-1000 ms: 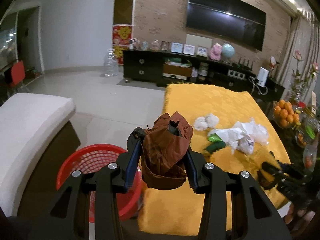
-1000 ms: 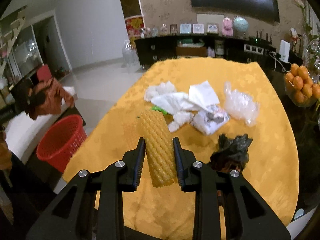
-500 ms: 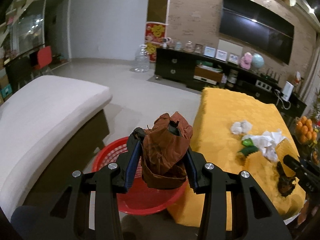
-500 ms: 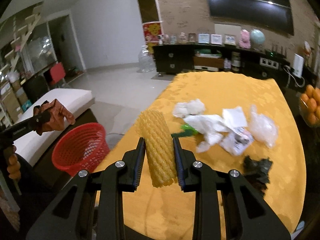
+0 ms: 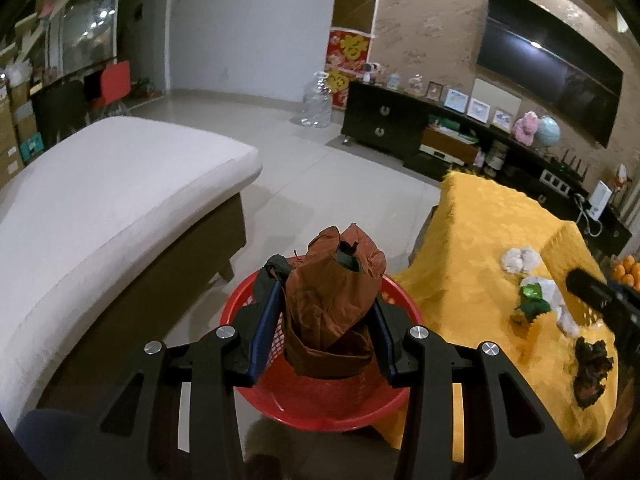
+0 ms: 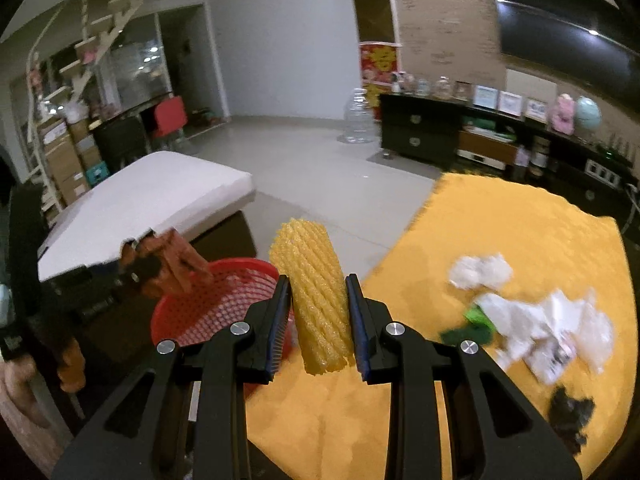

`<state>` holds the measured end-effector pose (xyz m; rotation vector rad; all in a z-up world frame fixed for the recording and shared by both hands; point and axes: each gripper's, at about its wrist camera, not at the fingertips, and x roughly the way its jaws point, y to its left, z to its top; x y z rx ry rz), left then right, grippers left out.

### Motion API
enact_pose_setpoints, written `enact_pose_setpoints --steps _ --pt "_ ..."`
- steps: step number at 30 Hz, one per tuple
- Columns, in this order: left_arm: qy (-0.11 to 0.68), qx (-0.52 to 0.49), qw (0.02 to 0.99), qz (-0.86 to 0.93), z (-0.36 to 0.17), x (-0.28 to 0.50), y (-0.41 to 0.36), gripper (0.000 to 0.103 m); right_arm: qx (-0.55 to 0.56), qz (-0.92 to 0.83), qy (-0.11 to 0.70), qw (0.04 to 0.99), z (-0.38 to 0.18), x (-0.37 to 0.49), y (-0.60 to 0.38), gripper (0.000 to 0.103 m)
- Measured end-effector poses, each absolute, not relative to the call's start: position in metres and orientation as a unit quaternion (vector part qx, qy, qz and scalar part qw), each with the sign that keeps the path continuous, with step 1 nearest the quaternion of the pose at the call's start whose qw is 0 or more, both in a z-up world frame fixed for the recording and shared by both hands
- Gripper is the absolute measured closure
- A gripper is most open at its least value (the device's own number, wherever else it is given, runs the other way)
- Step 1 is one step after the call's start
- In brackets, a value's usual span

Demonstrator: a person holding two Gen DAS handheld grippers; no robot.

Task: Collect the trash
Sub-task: 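Carry both items over the red wastebasket and open both tools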

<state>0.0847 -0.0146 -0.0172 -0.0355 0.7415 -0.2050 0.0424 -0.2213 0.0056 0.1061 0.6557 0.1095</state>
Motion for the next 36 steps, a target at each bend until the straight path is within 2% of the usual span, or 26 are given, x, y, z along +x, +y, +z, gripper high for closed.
enact_pose_setpoints --steps 7,14,26,29,31,34,36 --pt "0.393 -0.023 0.917 -0.067 -0.033 0.099 -0.002 0.063 0.052 0.121 0.335 0.933 0.003 0.086 -0.194 0.075" --pt "0.447 -0.023 0.892 -0.061 -0.063 0.114 -0.006 0.063 0.077 0.156 0.393 0.903 -0.038 0.11 -0.179 0.075" --pt "0.486 -0.021 0.872 -0.05 -0.084 0.123 -0.003 0.063 0.088 0.173 0.441 0.876 -0.066 0.128 -0.148 0.074" --pt "0.488 -0.023 0.871 -0.048 -0.085 0.123 -0.001 0.062 0.098 0.177 0.451 0.869 -0.073 0.13 -0.146 0.066" --pt "0.494 -0.029 0.868 -0.05 -0.087 0.123 0.001 0.061 0.109 0.178 0.455 0.866 -0.076 0.13 -0.149 0.056" --pt "0.497 -0.036 0.866 -0.052 -0.088 0.124 0.003 0.059 0.116 0.176 0.451 0.867 -0.075 0.129 -0.153 0.05" --pt "0.493 -0.036 0.867 -0.056 -0.087 0.123 0.002 0.054 0.122 0.178 0.446 0.868 -0.072 0.128 -0.155 0.048"
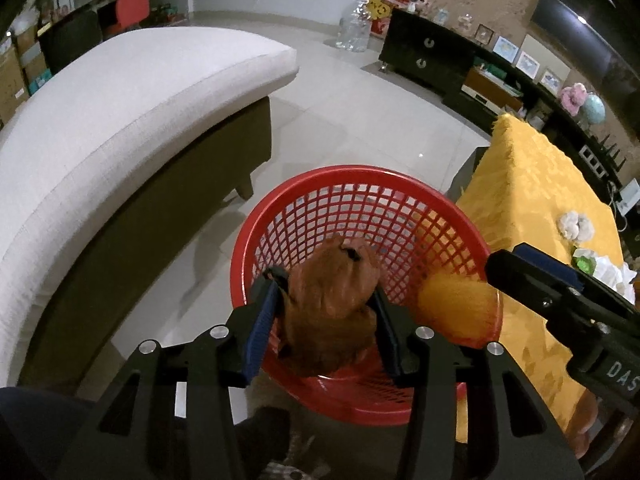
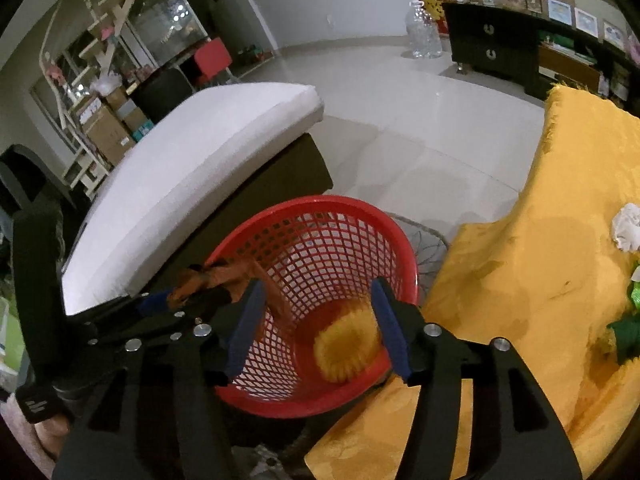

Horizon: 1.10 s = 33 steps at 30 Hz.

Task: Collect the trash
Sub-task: 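Carry both items over the red wastebasket and open both tools, then grasp a yellow foam net with the left tool while the right tool reaches the plastic wrap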

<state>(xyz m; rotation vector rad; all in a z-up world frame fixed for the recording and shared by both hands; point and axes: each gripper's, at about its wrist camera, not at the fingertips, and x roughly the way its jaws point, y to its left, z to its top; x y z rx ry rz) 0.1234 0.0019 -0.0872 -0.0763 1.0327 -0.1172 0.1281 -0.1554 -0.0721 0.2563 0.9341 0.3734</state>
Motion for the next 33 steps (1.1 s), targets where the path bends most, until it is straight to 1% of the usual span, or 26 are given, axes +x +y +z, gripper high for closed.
enact_pose_setpoints --steps 1,3,5,9,13,14,20,26,30,33 --pt "0.491 -0.035 0.869 -0.057 -0.086 0.123 0.001 0.051 0.124 0.177 0.443 0.87 -0.07 0.127 -0.157 0.047" --pt "0.486 -0.037 0.872 -0.056 -0.083 0.122 0.001 0.037 0.125 0.175 0.438 0.873 -0.067 0.126 -0.161 0.047" --pt "0.478 -0.042 0.876 -0.054 -0.08 0.121 0.003 0.032 0.123 0.171 0.432 0.877 -0.063 0.124 -0.165 0.047" --pt "0.46 -0.04 0.885 -0.057 -0.071 0.118 0.0 0.027 0.11 0.153 0.416 0.89 -0.053 0.115 -0.174 0.046" --pt "0.433 -0.035 0.899 -0.061 -0.058 0.113 -0.004 0.024 0.092 0.128 0.398 0.904 -0.043 0.101 -0.184 0.044" --pt "0.428 -0.034 0.901 -0.062 -0.056 0.111 -0.005 0.023 0.089 0.12 0.394 0.907 -0.04 0.099 -0.187 0.042" --pt "0.408 -0.032 0.909 -0.08 -0.046 0.103 -0.016 0.022 0.08 0.067 0.366 0.925 -0.022 0.073 -0.218 0.038" --pt "0.397 -0.018 0.912 -0.105 -0.04 0.096 -0.038 0.022 0.097 -0.012 0.345 0.934 -0.013 0.033 -0.276 0.035" --pt "0.391 -0.005 0.911 -0.128 -0.038 0.089 -0.056 0.022 0.122 -0.084 0.335 0.931 -0.013 -0.006 -0.325 0.033" --pt "0.388 0.007 0.91 -0.145 -0.036 0.084 -0.071 0.022 0.119 -0.135 0.329 0.927 -0.016 -0.026 -0.349 0.031"
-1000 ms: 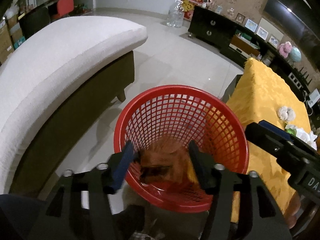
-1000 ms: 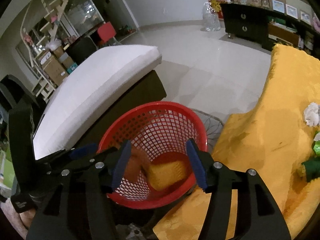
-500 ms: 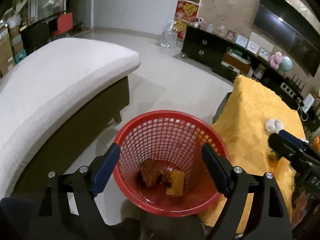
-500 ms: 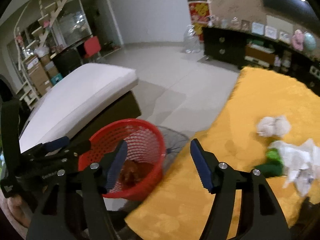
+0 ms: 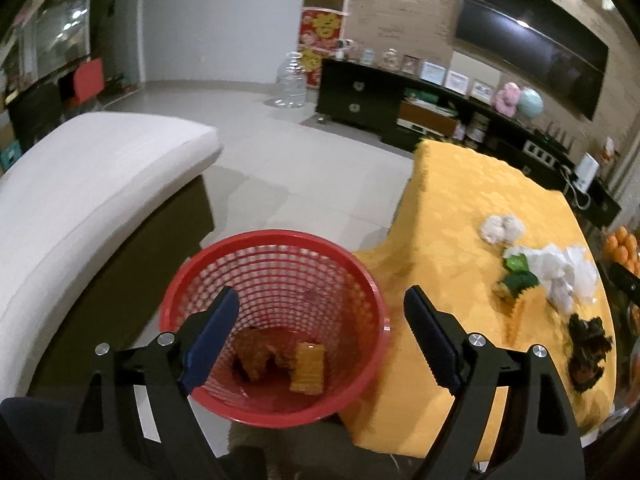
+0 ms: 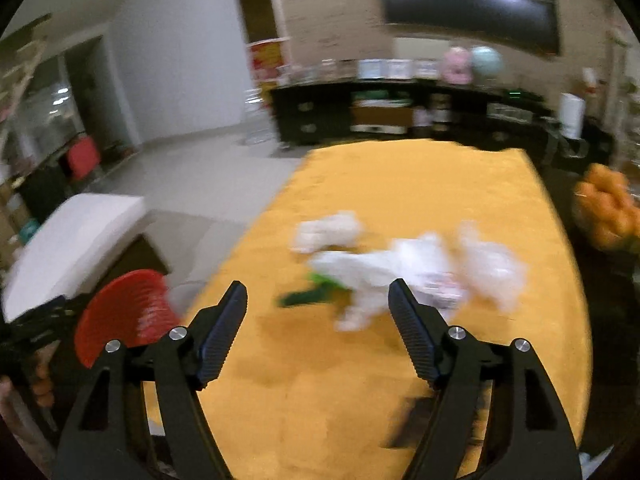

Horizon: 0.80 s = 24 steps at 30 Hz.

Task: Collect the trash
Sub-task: 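Grasp a yellow foam net with the left tool while the right tool reaches the plastic wrap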

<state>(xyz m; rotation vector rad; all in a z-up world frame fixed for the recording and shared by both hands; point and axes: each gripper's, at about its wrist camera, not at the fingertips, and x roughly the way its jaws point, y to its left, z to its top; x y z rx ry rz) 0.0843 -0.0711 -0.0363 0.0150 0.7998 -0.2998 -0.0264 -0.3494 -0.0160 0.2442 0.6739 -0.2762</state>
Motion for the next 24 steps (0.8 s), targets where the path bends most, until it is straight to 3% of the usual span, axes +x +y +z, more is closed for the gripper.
enact_pose_setpoints --steps 13,24 --pt "0.386 0.091 0.88 -0.259 -0.045 0.057 -0.185 0.019 0.178 -0.225 0.325 0.901 -0.043 -0.092 -0.422 0.03" --pt "0.42 0.157 0.835 -0.318 -0.096 0.062 -0.275 0.019 0.198 -0.231 0.322 0.897 -0.043 -0.104 -0.437 0.03"
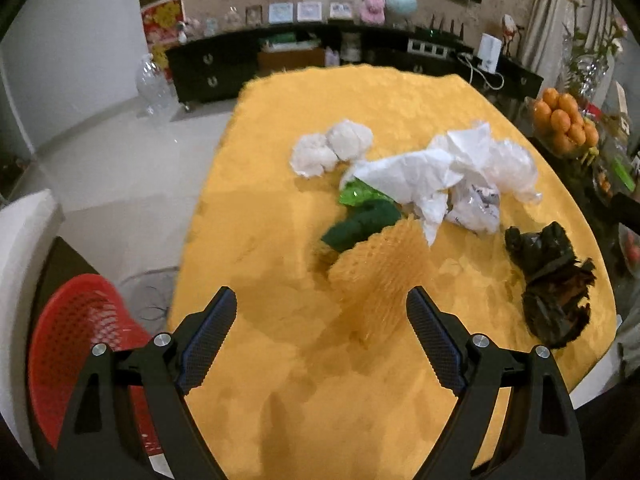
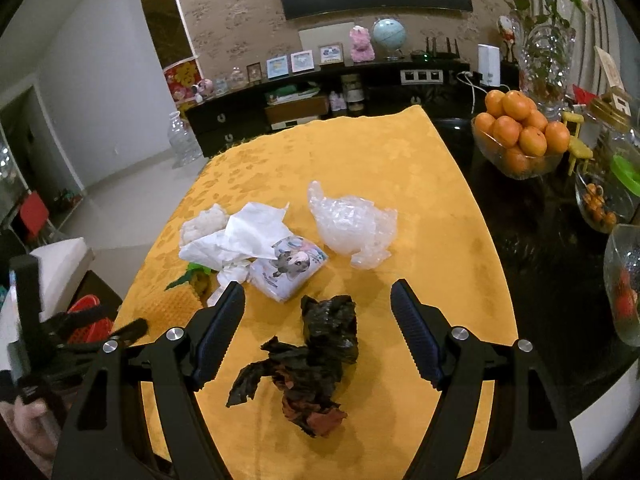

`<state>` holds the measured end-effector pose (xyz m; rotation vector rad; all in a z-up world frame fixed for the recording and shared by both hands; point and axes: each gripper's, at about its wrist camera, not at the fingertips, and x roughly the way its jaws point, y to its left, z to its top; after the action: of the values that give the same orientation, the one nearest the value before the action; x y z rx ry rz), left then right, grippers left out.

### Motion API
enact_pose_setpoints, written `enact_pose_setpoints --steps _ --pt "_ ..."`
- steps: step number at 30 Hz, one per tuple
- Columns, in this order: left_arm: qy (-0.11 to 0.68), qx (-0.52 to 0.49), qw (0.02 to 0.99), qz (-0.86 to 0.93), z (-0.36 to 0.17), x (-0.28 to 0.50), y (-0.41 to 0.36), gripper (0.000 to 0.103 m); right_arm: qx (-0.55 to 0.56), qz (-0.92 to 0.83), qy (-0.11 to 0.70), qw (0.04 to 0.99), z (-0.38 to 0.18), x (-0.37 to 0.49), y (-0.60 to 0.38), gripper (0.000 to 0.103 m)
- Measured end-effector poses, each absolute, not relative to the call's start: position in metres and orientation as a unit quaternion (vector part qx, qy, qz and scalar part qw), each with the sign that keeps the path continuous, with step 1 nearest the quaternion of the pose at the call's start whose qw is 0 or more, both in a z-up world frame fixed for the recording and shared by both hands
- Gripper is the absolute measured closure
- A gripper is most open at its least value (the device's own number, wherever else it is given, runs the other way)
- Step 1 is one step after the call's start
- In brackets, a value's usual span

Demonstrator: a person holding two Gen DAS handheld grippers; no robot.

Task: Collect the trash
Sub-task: 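Grasp a yellow foam net with the left tool while the right tool reaches the plastic wrap, then grasp the clear plastic wrap with the right tool and lift it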

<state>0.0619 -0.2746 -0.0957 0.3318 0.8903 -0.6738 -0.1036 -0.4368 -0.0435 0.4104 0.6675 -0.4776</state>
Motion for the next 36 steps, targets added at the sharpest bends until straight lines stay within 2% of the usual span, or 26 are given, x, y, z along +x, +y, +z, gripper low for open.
enact_pose_setpoints --steps 2,4,6,9,12,20,27,29,30,36 --pt "0.43 0.149 0.828 -0.327 -0.104 0.066 -0.281 0.02 0.2 -0.231 0.323 0.896 -0.044 -0.104 -0.438 0.03" --pt "0.438 0.138 0.819 -0.343 -0.109 0.067 -0.288 0.029 0.203 -0.235 0.325 0.893 -0.047 -0.105 -0.442 0.03" --pt "0.447 0.14 0.81 -0.353 -0.114 0.066 -0.293 0.059 0.206 -0.238 0.33 0.89 -0.05 -0.105 -0.444 0.03" --pt "0.461 0.14 0.798 -0.362 -0.126 0.067 -0.301 0.079 0.209 -0.243 0.336 0.886 -0.056 -0.105 -0.447 0.03" --pt "0.468 0.117 0.796 -0.366 -0.126 0.07 -0.296 0.088 0.209 -0.248 0.338 0.884 -0.058 -0.107 -0.449 0.03" --pt "0.423 0.125 0.82 -0.364 -0.096 0.054 -0.279 0.091 0.201 -0.255 0.344 0.881 -0.054 -0.092 -0.459 0.03" --pt "0.384 0.133 0.845 -0.347 -0.072 0.049 -0.262 0.091 0.181 -0.243 0.376 0.876 -0.063 -0.04 -0.488 0.03" --pt "0.378 0.134 0.85 -0.342 -0.069 0.049 -0.259 0.091 0.18 -0.239 0.385 0.873 -0.068 -0.028 -0.496 0.023" --pt "0.376 0.135 0.851 -0.341 -0.068 0.05 -0.258 0.091 0.184 -0.234 0.392 0.87 -0.073 -0.019 -0.502 0.016" --pt "0.364 0.147 0.858 -0.331 -0.065 0.049 -0.256 0.091 0.174 -0.243 0.424 0.855 -0.094 0.012 -0.515 0.015"
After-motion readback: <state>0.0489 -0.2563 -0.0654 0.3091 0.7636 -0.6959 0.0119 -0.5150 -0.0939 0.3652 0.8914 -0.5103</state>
